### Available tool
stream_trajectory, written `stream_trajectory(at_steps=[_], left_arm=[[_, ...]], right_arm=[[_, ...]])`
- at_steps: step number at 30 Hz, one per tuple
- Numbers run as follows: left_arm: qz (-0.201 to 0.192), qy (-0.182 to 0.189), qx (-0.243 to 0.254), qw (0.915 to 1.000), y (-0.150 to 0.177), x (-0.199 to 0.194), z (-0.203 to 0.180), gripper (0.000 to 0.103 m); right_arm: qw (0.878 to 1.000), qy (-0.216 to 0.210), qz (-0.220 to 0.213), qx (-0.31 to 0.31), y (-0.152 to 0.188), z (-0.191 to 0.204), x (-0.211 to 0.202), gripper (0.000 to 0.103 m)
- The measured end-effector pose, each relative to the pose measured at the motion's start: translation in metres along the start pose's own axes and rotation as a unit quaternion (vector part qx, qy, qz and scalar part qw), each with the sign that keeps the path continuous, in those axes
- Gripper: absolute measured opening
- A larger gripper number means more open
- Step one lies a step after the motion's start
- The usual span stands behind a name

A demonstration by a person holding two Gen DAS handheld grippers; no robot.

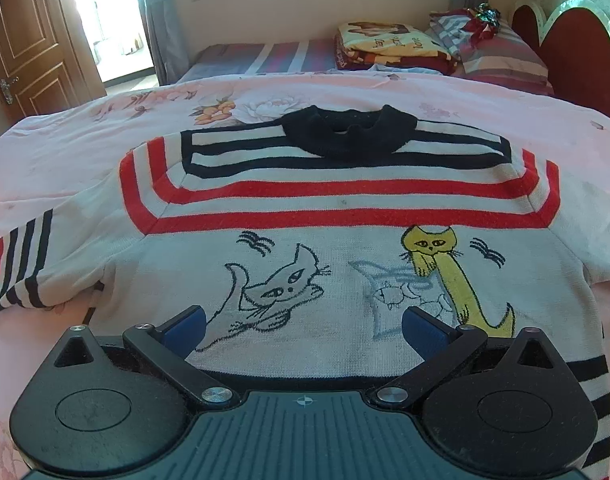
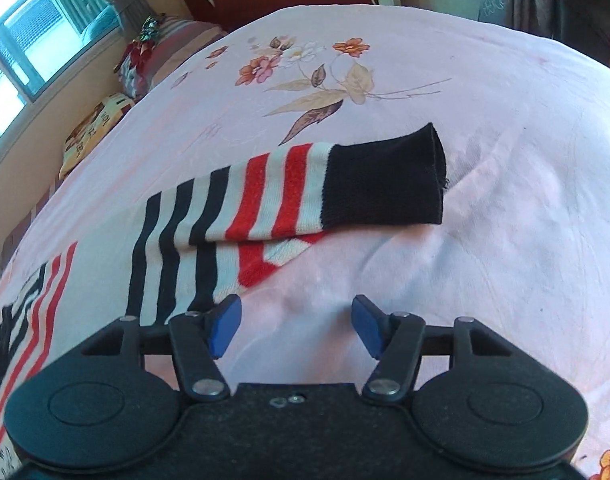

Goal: Fold small clothes
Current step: 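Grasp the black cuff of one sleeve with the right gripper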

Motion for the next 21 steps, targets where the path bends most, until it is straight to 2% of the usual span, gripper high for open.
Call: stream_trajectory(at_steps=[4,6,8,13,14,18,21], left_arm=[[-0.001,-0.006,-0.003,1.0,-0.008,0.01,-0.004,0.103],[-0.004,-0.003,-0.004,1.0,-0.012,0.015,-0.008,0.103],[-0.001,-0.003,-0.006,1.0,-0.015,0.021,-0.012,0.103],[0.003,0.005,-0.013,0.9999,-0.019,0.029,-0.014,0.103],[0.003,0.009,-0.017,0.9998,-0.019,0.029,-0.013,0.103],[-0.009,0.019,-0.023,0.9995,-0.03,0.022,-0.003,0.103],[-0.012,0.029,-0.042,0.9986,-0.044,0.016,0.009,0.103]], right_arm=[[1.0,0.011,-0.012,0.006,-0.018,-0.004,0.016,0.061],[0.999,0.026,-0.024,0.002,-0.026,-0.005,0.023,0.053],[0.999,0.039,-0.037,-0.005,-0.034,-0.006,0.028,0.036],[0.996,0.051,-0.061,-0.039,-0.044,0.003,0.031,0.017],[0.995,0.052,-0.07,-0.049,-0.047,0.009,0.028,0.016],[0.985,0.003,-0.126,-0.119,-0.061,0.067,0.002,0.016],[0.968,-0.066,-0.148,-0.192,-0.058,0.144,-0.021,0.016]])
Point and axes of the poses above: each gripper's, at about its wrist camera, not at the fingertips, and x roughly the way its jaws point, z to its left, y to its underside, the point moved 9 cm from there along x, roughly the way its jaws point, and after that the axes turned 15 degrees about -x, right-handed, at the moved point
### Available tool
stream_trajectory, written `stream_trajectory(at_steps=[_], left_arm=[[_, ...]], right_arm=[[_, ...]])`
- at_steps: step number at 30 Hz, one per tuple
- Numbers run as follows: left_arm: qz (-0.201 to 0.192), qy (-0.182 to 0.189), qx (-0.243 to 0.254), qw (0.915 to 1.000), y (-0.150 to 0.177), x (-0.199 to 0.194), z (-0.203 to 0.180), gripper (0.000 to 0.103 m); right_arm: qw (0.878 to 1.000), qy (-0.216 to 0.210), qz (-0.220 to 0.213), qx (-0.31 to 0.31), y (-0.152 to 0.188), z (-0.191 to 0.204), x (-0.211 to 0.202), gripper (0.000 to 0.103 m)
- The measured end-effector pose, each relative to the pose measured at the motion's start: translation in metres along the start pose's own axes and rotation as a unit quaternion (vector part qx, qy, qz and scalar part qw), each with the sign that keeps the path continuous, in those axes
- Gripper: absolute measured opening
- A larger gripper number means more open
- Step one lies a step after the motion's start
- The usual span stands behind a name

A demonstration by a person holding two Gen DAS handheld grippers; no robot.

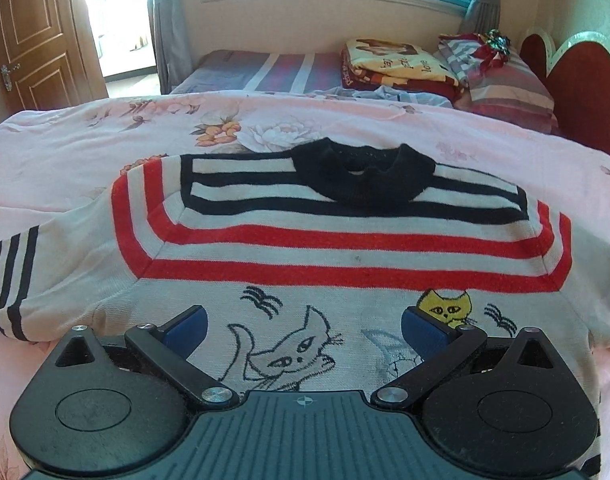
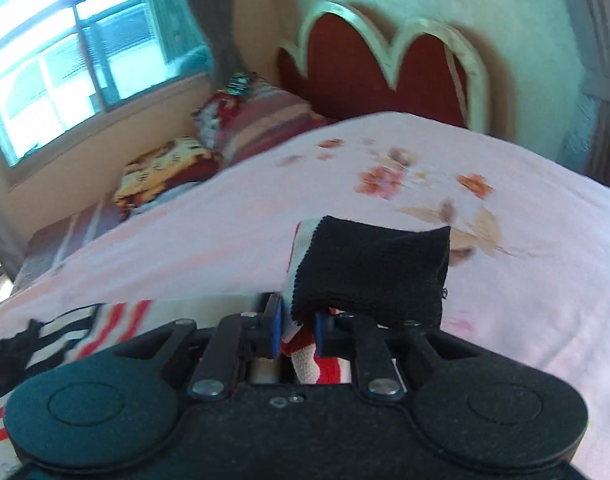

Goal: Fold small clothes
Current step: 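Grasp the black cuff of one sleeve with the right gripper, then carry the sleeve across the sweater body with the right gripper and release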

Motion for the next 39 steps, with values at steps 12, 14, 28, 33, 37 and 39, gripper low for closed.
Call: stream_trajectory(at_steps=[12,14,28,33,37,39], left_arm=[[0.041,0.056,-0.099,0.9927,-0.017,0.011,0.043,0.103],[0.066,0.081,-0.116,0.9878,-0.01,0.018,0.039,0.103],[0.129,0.17,-0.174,0.9615,0.039,0.046,-0.01,0.102],[0.13,0.182,-0.186,0.9568,0.043,0.051,-0.024,0.048],[0.122,0.174,-0.207,0.9548,0.041,0.053,-0.018,0.029],[0.104,0.168,-0.216,0.9562,0.035,0.048,-0.011,0.008]], right_arm=[[0.954,-0.246,0.095,-0.14,0.063,0.256,0.016,0.034],[0.951,-0.254,0.091,-0.149,0.066,0.263,0.006,0.061],[0.971,-0.146,0.048,-0.183,0.07,0.133,-0.052,0.068],[0.978,-0.102,0.077,-0.168,0.086,0.109,-0.027,0.066],[0.979,-0.088,0.092,-0.157,0.089,0.105,-0.011,0.061],[0.979,-0.087,0.095,-0.157,0.089,0.107,-0.005,0.059]])
Point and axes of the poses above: each gripper's, at about its wrist camera, not at the fingertips, and x roughly the way its jaws point, z to its left, y to its underside, the point moved 9 cm from there along x, roughly the way its jaws point, and after that the axes turned 15 degrees about -x, right-handed, at the moved point
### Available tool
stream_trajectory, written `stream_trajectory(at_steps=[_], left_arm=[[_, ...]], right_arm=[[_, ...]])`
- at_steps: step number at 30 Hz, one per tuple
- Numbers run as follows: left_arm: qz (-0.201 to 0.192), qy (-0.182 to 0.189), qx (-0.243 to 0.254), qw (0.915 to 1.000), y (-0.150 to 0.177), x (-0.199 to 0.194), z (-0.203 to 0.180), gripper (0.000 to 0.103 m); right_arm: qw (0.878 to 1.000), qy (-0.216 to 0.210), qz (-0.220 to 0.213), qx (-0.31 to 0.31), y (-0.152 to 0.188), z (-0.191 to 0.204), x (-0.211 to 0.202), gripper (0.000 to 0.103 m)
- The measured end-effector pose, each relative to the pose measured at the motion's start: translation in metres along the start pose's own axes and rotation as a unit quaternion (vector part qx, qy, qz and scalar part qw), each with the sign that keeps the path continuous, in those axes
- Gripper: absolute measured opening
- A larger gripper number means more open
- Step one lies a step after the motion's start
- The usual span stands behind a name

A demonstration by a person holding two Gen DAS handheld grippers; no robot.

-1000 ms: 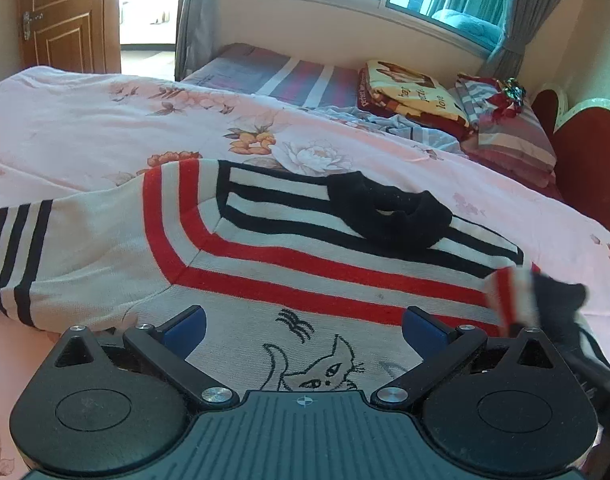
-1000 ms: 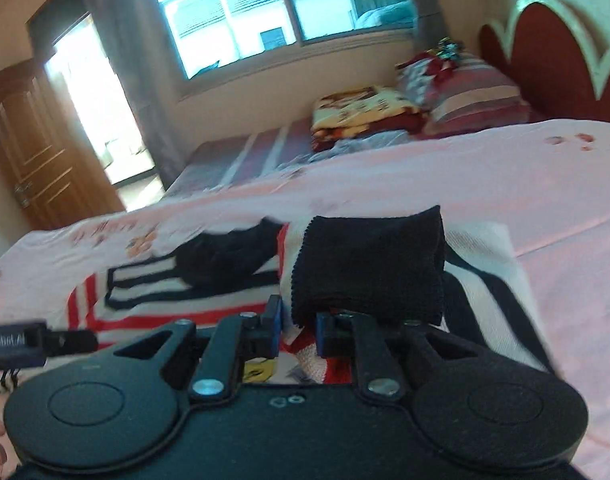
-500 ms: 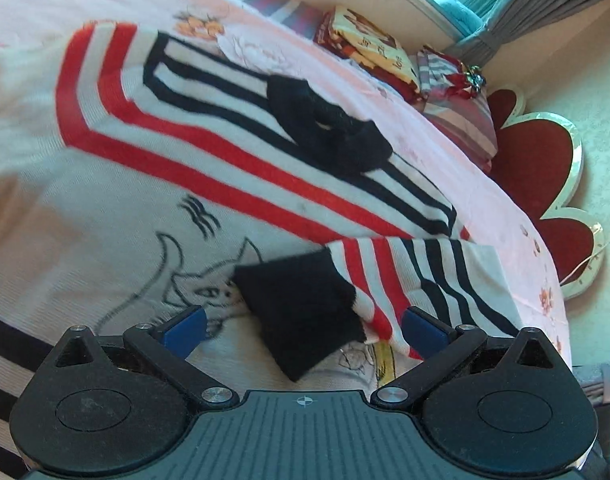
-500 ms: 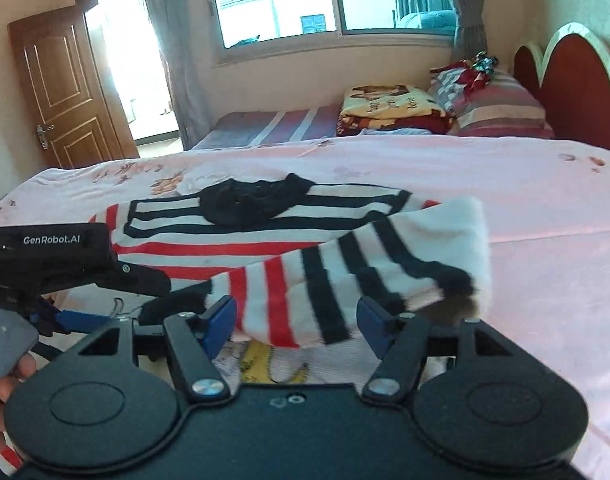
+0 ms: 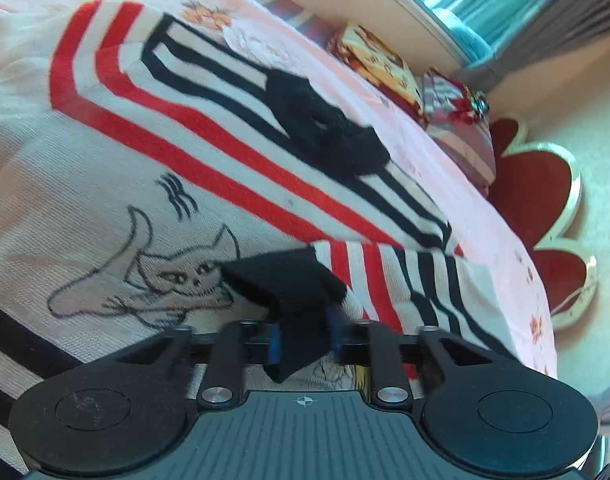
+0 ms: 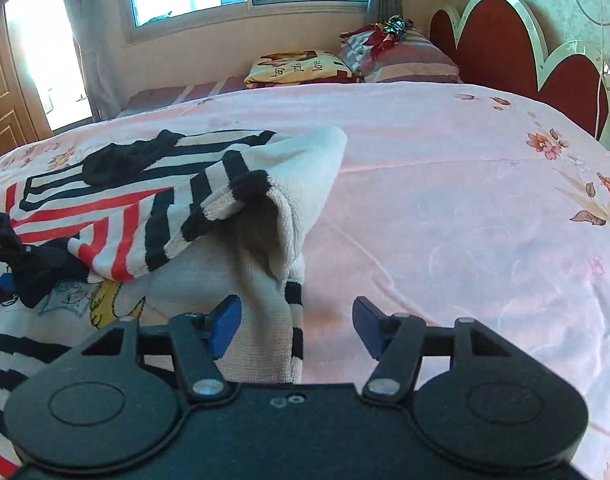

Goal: Fold small clothes
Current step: 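Carry the sleeve across the sweater body with the right gripper and release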

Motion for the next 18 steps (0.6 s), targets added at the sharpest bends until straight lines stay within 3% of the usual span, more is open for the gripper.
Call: stream_trajectory(at_steps=[7,12,15,18], left_arm=[[-0.078,0.013,0.016,0.9967,-0.046,-0.042,-0.008,0.006],[-0.136,-0.015,0.022,0.9904,-0.101,-0.076,0.015,0.006],[-0.124,-0.052,0.023,0.9906,-0.107,-0.068,0.046,0.006],[-0.098,-0.099,0.036,0.9895,-0.091,-0.041,0.075,0.006]], right_arm=[[1.0,-0.003,0.0,-0.001,-0.011,0.006,0.008,0.048],[1.0,-0.01,-0.012,-0.02,-0.025,0.02,0.01,0.045],[0.999,-0.011,-0.013,-0.033,-0.026,0.026,0.015,0.04],[0.999,-0.001,0.006,-0.038,-0.018,0.023,0.024,0.023]])
Point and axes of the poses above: each gripper's, at about its wrist camera, not at the fingertips, and x roughly the way its jaws point, z to its left, y to its underside, the point moved 9 cm from there along x, roughly the way its jaws point, and after that the axes turned 15 degrees about -x, right-handed, at the moved point
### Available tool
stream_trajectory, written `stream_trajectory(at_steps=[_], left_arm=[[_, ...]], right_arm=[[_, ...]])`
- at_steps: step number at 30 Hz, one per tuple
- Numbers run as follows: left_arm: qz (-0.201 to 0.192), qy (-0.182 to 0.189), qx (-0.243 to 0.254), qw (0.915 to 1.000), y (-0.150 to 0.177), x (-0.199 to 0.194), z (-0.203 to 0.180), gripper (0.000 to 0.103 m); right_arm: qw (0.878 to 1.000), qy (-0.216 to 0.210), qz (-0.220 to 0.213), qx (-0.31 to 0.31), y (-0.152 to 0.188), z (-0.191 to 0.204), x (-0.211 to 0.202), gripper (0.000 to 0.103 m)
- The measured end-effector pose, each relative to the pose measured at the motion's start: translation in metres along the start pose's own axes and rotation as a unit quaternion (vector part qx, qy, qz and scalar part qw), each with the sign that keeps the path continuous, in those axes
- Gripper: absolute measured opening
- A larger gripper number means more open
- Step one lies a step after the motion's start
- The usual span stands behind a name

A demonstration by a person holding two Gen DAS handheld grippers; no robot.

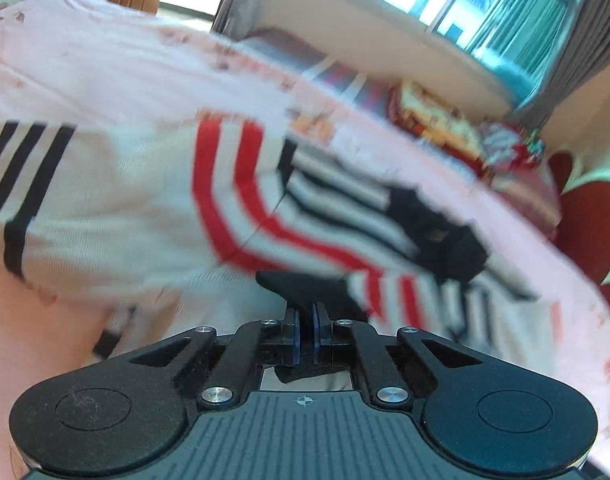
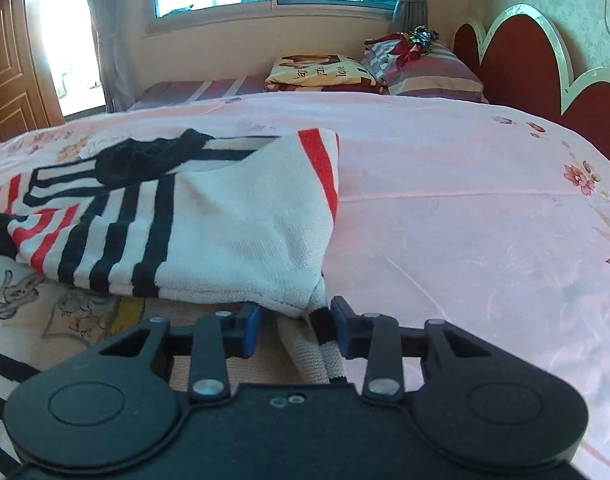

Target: Fold small clothes

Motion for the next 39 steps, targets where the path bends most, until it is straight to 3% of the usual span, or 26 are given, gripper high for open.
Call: stream_trajectory(at_steps=[2,6,9,11,12,18,21,22,27,28,29,32,35,36,39], left_arm=[[-0.007,-0.002,0.007,1.0,0.009,0.006,0.004,0.006],[-0.025,-0.013,0.023,0.9993,0.004,-0.01,-0.004,0.006],[-0.058,-0.004,0.039,0.9975,-0.006,-0.037,-0.008,0.006],[-0.066,0.002,0.055,0.9963,-0.011,-0.043,-0.015,0.006],[-0.062,0.008,0.06,0.9962,-0.011,-0.041,-0.021,0.006],[-0.02,0.021,0.089,0.9956,0.011,-0.002,-0.056,0.007],[-0.027,-0.004,0.111,0.9935,0.018,0.017,-0.052,0.008],[-0.034,-0.008,0.115,0.9928,0.019,0.018,-0.049,0.016],[-0.027,-0.003,0.095,0.9951,0.017,0.018,-0.042,0.018],[-0.03,-0.006,0.097,0.9948,0.017,0.019,-0.043,0.018],[-0.033,-0.009,0.1,0.9944,0.018,0.018,-0.044,0.018],[-0.042,-0.015,0.107,0.9933,0.02,0.018,-0.045,0.018],[-0.046,-0.017,0.111,0.9926,0.021,0.018,-0.046,0.019],[-0.048,-0.017,0.113,0.9923,0.021,0.018,-0.046,0.019],[-0.045,-0.027,0.11,0.9925,0.019,0.015,-0.048,0.019]], right_arm=[[1.0,-0.002,-0.002,0.015,0.004,-0.008,-0.002,0.018],[0.999,-0.016,0.007,0.051,0.013,-0.023,-0.005,0.018],[0.998,-0.035,0.014,0.052,0.013,-0.021,-0.018,0.028],[0.995,-0.049,0.006,0.084,0.01,-0.029,-0.031,0.045],[0.994,-0.051,-0.004,0.092,0.006,-0.033,-0.036,0.048],[0.993,-0.047,-0.016,0.11,-0.032,-0.056,0.0,0.05],[0.992,-0.053,-0.01,0.117,-0.047,-0.061,0.034,0.048],[0.992,-0.054,-0.005,0.118,-0.051,-0.062,0.045,0.048],[0.983,-0.088,-0.001,0.16,-0.073,-0.067,0.087,0.042],[0.983,-0.095,-0.001,0.16,-0.078,-0.066,0.092,0.037],[0.983,-0.097,-0.001,0.158,-0.082,-0.065,0.097,0.024],[0.986,-0.082,-0.01,0.144,-0.089,-0.067,0.098,0.013],[0.995,-0.012,-0.029,0.094,-0.089,-0.075,0.094,0.007],[0.996,-0.016,-0.011,0.09,-0.084,-0.076,0.105,0.007],[0.998,0.0,-0.025,0.05,-0.091,-0.073,0.094,0.01]])
Point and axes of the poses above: each gripper's, at about its wrist camera, not at the fingertips, and x roughly the way its jaws point, z to its left, y to its underside, the point moved 9 cm from there along x, roughly the way its jaws point, and after that the axes turned 15 degrees about -x, right-handed, at the moved point
